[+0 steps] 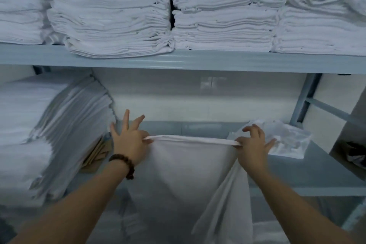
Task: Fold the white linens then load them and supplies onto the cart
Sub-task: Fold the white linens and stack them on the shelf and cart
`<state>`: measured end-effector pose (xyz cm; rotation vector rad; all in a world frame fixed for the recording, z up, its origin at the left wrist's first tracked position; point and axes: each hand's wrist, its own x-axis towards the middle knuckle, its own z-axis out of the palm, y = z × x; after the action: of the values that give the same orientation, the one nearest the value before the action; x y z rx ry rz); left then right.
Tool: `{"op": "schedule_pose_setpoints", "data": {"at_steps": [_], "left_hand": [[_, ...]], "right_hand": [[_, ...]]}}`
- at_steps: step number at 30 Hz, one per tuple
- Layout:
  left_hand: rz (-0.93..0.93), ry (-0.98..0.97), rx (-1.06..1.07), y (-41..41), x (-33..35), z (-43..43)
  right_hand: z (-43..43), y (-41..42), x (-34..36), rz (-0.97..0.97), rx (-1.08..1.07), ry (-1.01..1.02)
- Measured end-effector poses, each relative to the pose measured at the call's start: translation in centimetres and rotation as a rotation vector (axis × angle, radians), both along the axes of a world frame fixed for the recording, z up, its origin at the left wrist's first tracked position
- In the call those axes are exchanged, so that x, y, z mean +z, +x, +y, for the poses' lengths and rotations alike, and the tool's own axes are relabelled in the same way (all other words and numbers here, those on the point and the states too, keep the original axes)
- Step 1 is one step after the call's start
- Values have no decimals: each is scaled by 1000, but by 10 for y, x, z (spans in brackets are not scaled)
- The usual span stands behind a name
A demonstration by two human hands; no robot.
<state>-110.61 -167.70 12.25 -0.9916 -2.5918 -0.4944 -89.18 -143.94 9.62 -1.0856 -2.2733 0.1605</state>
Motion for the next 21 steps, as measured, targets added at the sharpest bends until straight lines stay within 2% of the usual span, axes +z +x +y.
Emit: {"op": "schedule_pose_setpoints", "data": {"at_steps": [3, 7, 10, 13, 18, 21], "left_hand": [[74, 165, -22, -4, -4, 0], [78, 21, 2, -12, -7, 9], [125, 70, -21, -16, -14, 15], [123, -16, 6, -21, -22, 22], [160, -15, 48, -38, -29, 30], [254, -11, 41, -61, -26, 35]], "right_hand": [[13, -3, 1, 127, -10, 67], [19, -13, -2, -39, 8, 37], [28, -16, -10, 49, 1, 28], [37, -20, -23, -23, 13, -15], [57, -42, -29, 0, 68, 6], [72, -69, -23, 64, 106, 22]]}}
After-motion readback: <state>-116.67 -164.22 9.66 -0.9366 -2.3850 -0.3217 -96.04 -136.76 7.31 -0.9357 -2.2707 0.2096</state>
